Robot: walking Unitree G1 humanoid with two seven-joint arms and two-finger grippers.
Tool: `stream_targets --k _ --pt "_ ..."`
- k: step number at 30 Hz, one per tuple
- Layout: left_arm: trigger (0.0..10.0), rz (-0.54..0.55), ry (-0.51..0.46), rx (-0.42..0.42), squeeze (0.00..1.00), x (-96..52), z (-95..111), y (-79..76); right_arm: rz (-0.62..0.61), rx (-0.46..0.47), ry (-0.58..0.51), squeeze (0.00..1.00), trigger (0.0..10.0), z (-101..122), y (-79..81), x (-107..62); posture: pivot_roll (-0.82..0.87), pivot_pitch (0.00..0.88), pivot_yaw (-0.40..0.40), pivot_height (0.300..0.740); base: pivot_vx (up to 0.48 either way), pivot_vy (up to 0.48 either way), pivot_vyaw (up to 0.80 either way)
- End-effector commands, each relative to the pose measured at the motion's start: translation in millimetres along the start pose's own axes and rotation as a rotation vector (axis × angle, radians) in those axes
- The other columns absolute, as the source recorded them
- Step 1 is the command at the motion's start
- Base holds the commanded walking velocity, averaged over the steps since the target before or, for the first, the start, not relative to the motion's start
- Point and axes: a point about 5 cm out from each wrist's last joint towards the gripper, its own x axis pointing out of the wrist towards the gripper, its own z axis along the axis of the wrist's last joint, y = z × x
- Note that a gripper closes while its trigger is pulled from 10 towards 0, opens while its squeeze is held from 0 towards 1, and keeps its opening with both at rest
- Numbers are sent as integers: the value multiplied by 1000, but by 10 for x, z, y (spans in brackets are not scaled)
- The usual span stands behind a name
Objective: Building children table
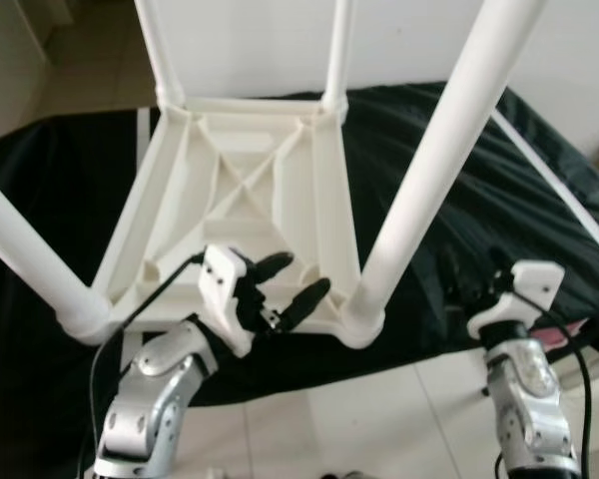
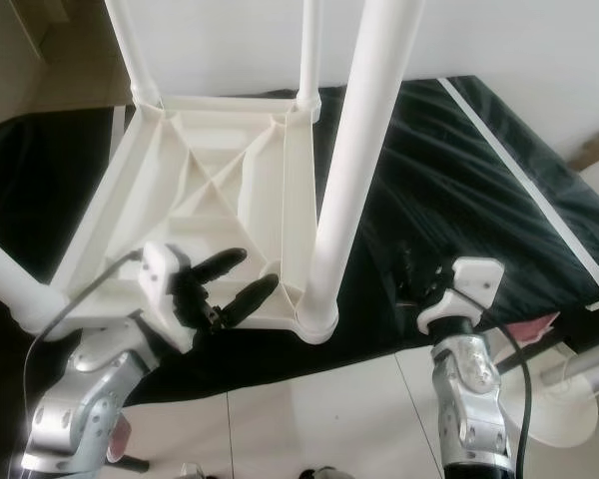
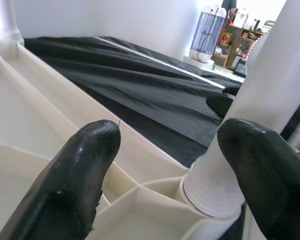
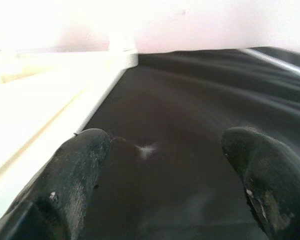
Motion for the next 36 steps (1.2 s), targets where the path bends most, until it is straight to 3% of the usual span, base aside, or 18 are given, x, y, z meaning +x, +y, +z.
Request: stream_targets --k 1,6,10,16,19,21,23,25,27,36 --pt "10000 34 8 2 0 23 -32 21 71 -2 19 0 10000 34 28 -77 -16 115 -22 740 0 0 0" --pt "10000 66 30 -34 0 78 -52 94 222 -14 53 0 10000 72 38 -119 -28 104 -24 740 0 0 0" --pt "10000 67 23 -14 0 107 -38 93 351 -45 109 0 10000 97 -1 -89 -26 92 -30 740 0 0 0" --pt "10000 93 17 28 0 89 -36 136 584 -71 220 0 10000 178 -25 -170 -11 75 -54 740 0 0 0" --pt "10000 109 9 47 0 76 -16 147 631 -88 255 0 10000 199 -37 -205 -5 71 -60 740 0 0 0" --pt "10000 128 -2 61 0 71 1 156 727 -96 297 0 10000 229 -35 -243 9 60 -76 740 0 0 0" --pt "10000 128 -2 61 0 71 1 156 727 -96 297 0 10000 229 -35 -243 9 60 -76 740 0 0 0" --pt "10000 136 -6 62 0 76 12 156 787 -86 320 0 10000 254 -18 -249 12 57 -78 740 0 0 0" --pt "10000 130 -21 66 0 95 39 114 924 -54 336 0 10000 321 86 -247 19 57 -77 740 0 0 0" --pt "10000 56 -2 69 0 116 -14 47 1007 -38 316 0 10000 257 284 -129 29 44 -69 740 0 0 0"
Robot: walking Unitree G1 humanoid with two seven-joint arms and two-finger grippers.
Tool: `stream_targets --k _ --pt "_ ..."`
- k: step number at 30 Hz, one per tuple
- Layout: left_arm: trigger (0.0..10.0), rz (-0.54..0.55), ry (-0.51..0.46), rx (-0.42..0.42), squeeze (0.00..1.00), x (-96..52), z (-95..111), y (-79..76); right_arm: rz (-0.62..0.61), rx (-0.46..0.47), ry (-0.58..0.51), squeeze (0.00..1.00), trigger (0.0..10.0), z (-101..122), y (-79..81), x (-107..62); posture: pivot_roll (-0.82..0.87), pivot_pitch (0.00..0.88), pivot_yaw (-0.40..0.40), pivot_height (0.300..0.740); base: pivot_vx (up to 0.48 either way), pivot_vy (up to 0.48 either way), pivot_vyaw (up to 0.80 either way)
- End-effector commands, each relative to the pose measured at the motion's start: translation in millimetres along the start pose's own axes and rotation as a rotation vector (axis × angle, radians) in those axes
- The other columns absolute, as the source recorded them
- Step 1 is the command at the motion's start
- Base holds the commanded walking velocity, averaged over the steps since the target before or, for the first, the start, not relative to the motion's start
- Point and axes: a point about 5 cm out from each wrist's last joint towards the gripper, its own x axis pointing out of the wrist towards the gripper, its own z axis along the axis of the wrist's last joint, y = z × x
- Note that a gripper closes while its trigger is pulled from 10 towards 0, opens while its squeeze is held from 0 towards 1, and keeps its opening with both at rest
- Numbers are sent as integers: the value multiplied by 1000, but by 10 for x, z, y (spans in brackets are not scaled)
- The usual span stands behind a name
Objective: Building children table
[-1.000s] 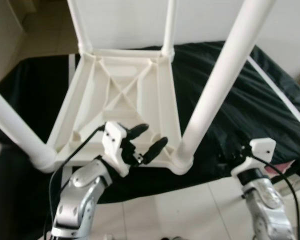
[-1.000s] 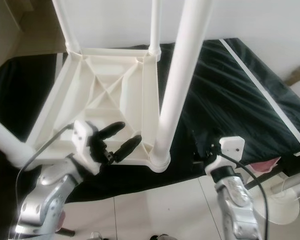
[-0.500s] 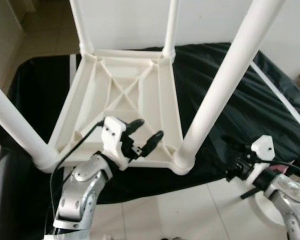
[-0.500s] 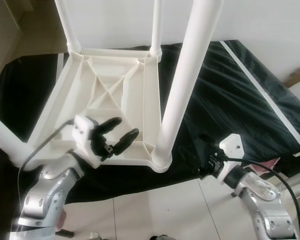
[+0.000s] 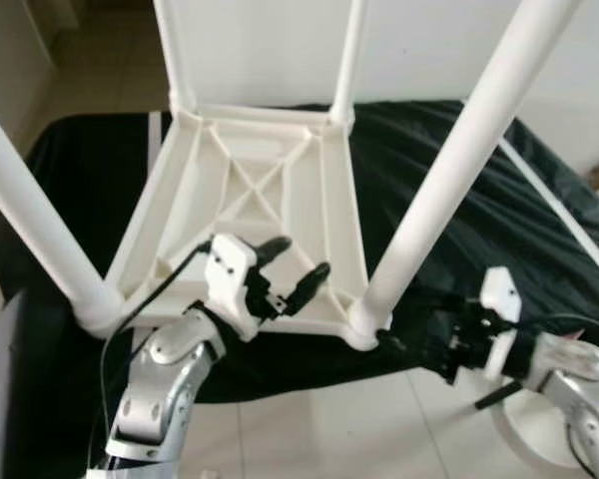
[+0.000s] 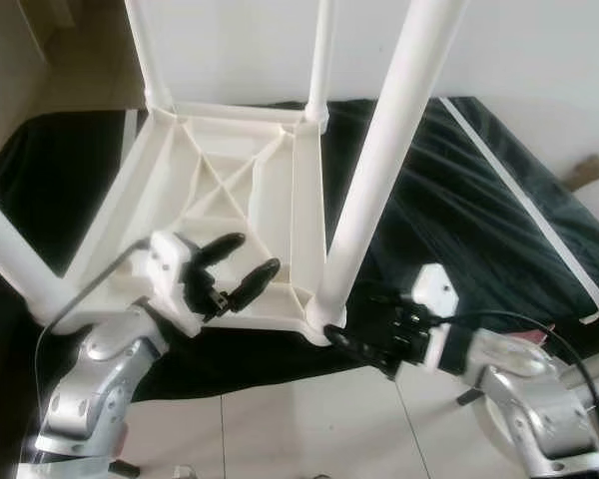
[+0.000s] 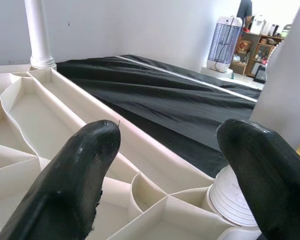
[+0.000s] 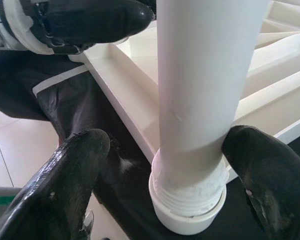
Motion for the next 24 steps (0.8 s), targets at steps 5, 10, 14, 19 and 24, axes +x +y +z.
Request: stream_targets --k 5,10,14,19,24 --pt "10000 -22 -5 11 0 52 14 -40 -3 4 -8 0 10000 -51 -39 176 39 49 -74 740 0 0 0" --pt "10000 -42 1 18 0 45 -7 -106 -67 -7 -30 0 10000 -87 -74 303 49 63 -84 740 0 0 0" --pt "10000 -44 3 34 0 50 -33 -167 -93 2 -53 0 10000 -121 -74 378 57 80 -90 740 0 0 0" --pt "10000 -47 12 12 0 22 -63 -224 -100 20 -62 0 4627 -178 -97 520 67 85 -90 740 0 0 0" --pt "10000 -51 32 39 0 -28 -60 -242 -134 12 -70 0 0 -196 -160 591 78 85 -85 740 0 0 0"
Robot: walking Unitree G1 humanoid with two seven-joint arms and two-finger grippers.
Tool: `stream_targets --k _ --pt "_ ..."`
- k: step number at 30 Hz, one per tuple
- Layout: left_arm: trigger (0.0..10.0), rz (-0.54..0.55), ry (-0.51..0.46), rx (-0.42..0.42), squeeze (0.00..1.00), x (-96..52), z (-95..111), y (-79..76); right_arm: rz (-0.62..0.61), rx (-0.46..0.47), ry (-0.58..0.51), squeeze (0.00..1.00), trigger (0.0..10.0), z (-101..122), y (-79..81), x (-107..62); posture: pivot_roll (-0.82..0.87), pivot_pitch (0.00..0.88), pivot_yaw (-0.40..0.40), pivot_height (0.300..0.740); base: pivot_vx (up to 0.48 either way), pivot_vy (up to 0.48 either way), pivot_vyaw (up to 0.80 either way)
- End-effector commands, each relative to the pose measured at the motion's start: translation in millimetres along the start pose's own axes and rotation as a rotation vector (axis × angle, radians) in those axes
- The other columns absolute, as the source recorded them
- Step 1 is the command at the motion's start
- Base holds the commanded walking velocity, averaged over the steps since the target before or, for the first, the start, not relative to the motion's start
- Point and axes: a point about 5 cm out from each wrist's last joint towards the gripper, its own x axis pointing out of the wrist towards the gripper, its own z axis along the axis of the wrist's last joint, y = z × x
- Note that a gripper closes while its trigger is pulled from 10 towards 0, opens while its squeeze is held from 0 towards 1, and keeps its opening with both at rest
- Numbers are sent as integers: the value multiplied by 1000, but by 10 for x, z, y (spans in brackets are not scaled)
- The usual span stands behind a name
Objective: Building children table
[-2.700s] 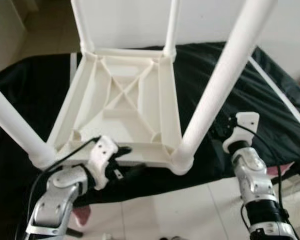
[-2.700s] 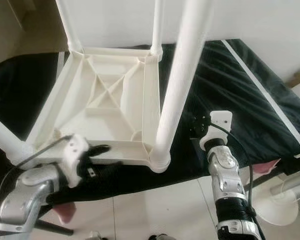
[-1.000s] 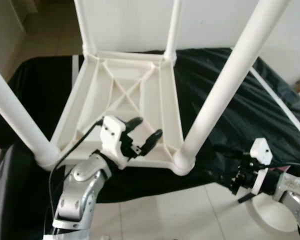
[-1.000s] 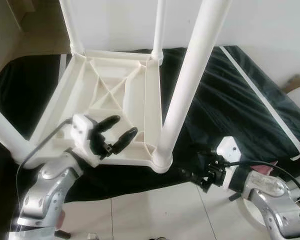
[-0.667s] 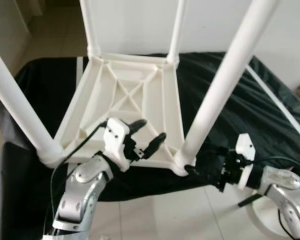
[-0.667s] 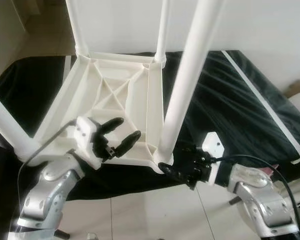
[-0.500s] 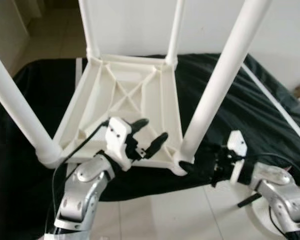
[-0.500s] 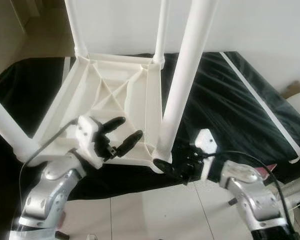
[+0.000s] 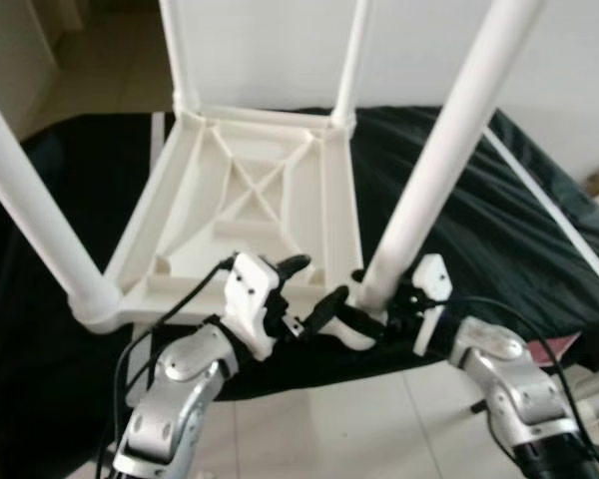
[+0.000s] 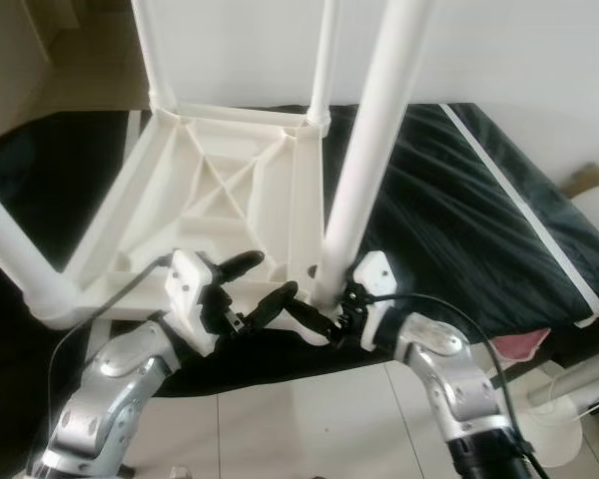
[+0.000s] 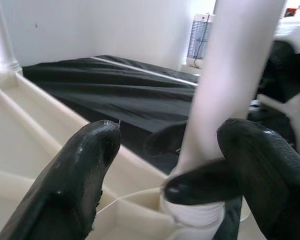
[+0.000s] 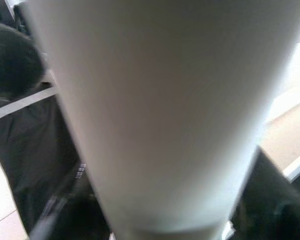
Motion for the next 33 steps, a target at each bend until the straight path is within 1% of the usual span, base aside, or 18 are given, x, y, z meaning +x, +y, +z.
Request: stream_targets --k 1,7,8,9,10,11,12,13,14,18,19,20,24,26,27,29,31,33 --pt "10000 25 28 40 0 -36 -30 -3 -18 -15 24 0 0 -53 -24 -23 78 85 -85 740 0 0 0" --pt "10000 31 25 62 0 15 -39 45 -108 -27 36 0 0 -83 -115 -101 58 76 -68 740 0 0 0" --pt "10000 41 15 85 0 40 -27 47 -159 -15 34 0 1333 -79 -141 -123 45 74 -63 740 0 0 0" --pt "10000 47 7 103 0 62 -19 50 -194 -5 33 0 1333 -77 -163 -138 39 70 -58 740 0 0 0" --pt "10000 44 17 114 0 85 -36 45 -242 13 32 0 10000 -78 -184 -157 26 68 -52 740 0 0 0" --pt "10000 44 17 114 0 85 -36 45 -242 13 32 0 10000 -78 -184 -157 26 68 -52 740 0 0 0" --pt "10000 38 24 112 0 101 -50 39 -283 19 28 0 10000 -77 -199 -172 21 70 -51 740 0 0 0" --pt "10000 34 21 93 0 123 -52 36 -394 25 10 0 10000 -63 -238 -209 10 69 -46 740 0 0 0" --pt "10000 34 21 93 0 123 -52 36 -394 25 10 0 10000 -63 -238 -209 10 69 -46 740 0 0 0" --pt "10000 35 19 93 0 149 -57 46 -565 17 -1 0 10000 -64 -267 -249 -10 69 -41 740 0 0 0" --pt "10000 36 16 98 0 161 -62 51 -641 14 2 0 10000 -76 -236 -254 -18 72 -39 740 0 0 0" --pt "10000 36 16 98 0 161 -62 51 -641 14 2 0 10000 -76 -236 -254 -18 72 -39 740 0 0 0" --pt "10000 35 7 100 0 185 -73 52 -787 29 21 0 10000 -113 -213 -272 -32 73 -34 740 0 0 0" --pt "10000 29 5 83 0 214 -89 24 -957 88 57 0 10000 -191 -203 -285 -42 78 -32 740 0 0 0" --pt "10000 29 5 83 0 214 -89 24 -957 88 57 0 10000 -191 -203 -285 -42 78 -32 740 0 0 0" --pt "10000 29 7 73 0 229 -103 0 -1087 108 78 0 10000 -238 -173 -300 -44 80 -33 740 0 0 0" --pt "10000 31 6 75 0 231 -104 -3 -1127 112 80 0 10000 -246 -164 -306 -45 83 -31 740 0 0 0" --pt "10000 35 20 49 0 241 -132 -12 -1251 111 83 0 10000 -264 -134 -353 -46 86 -28 740 0 0 0"
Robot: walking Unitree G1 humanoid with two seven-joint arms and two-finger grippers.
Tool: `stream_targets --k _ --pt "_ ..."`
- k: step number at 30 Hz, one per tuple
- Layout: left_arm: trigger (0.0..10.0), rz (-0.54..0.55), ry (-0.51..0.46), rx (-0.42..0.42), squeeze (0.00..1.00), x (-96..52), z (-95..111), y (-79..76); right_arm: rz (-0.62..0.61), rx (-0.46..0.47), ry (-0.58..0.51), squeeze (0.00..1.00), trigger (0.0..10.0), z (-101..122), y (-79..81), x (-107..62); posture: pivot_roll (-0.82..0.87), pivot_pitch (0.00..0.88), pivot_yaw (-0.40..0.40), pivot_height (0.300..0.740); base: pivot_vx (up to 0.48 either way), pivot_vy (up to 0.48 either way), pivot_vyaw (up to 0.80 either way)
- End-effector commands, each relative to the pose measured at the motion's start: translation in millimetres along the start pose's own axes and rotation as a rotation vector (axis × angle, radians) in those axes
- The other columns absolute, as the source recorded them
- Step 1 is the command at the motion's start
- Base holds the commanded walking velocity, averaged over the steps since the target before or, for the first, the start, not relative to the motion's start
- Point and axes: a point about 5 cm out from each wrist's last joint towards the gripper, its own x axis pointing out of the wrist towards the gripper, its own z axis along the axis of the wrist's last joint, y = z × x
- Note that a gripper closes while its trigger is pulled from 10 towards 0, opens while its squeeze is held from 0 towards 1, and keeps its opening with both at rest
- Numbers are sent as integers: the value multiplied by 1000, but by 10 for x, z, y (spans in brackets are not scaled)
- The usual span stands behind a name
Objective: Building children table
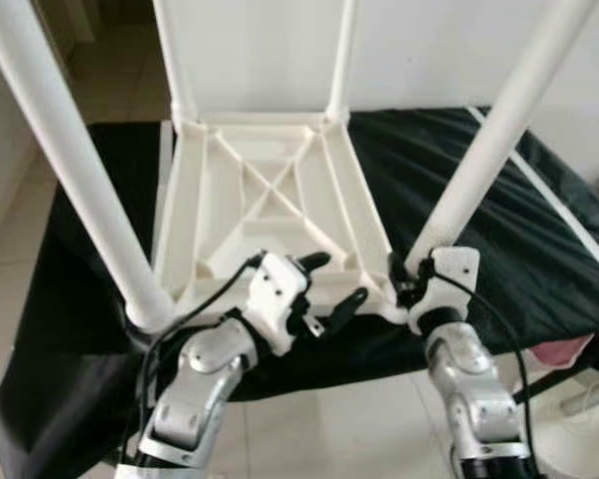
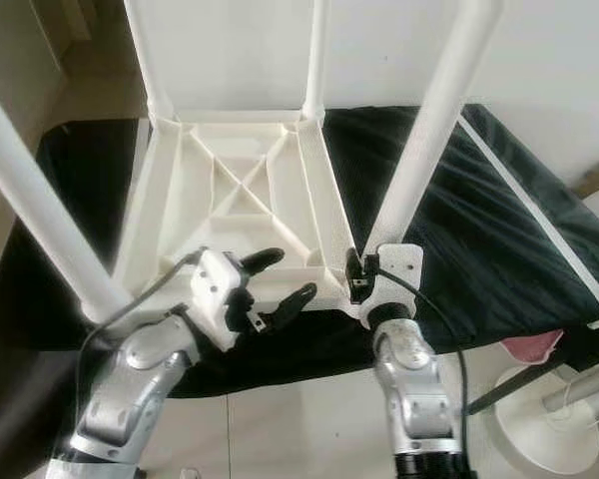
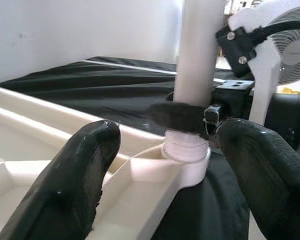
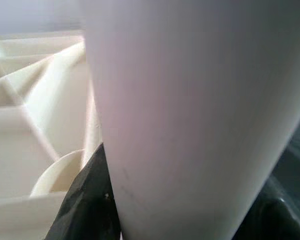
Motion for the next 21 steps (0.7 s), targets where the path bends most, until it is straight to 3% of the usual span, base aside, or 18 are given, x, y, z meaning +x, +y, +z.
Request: stream_targets --k 1,3,8,16,17,21 --pt "10000 69 20 -18 0 15 -44 15 -177 -50 83 0 10000 -180 -242 -70 -46 86 -28 740 0 0 0" --pt "10000 65 39 -42 0 26 -68 1 -234 -35 88 0 10000 -205 -209 -127 -44 92 -25 740 0 0 0" --pt "10000 67 48 -59 0 22 -79 -9 -214 -2 88 0 10000 -211 -144 -162 -40 101 -25 740 0 0 0" --pt "10000 70 27 -80 0 -50 -56 14 -226 -45 59 0 10000 -154 -235 -149 -29 148 -27 740 0 0 0" --pt "10000 75 36 -87 0 -53 -60 25 -190 -41 33 1000 10000 -105 -245 -113 -26 153 -32 740 0 0 0" --pt "10000 62 32 -142 0 -62 -43 41 -96 -21 -30 1000 10000 16 -263 -33 -22 129 -34 740 0 0 0"
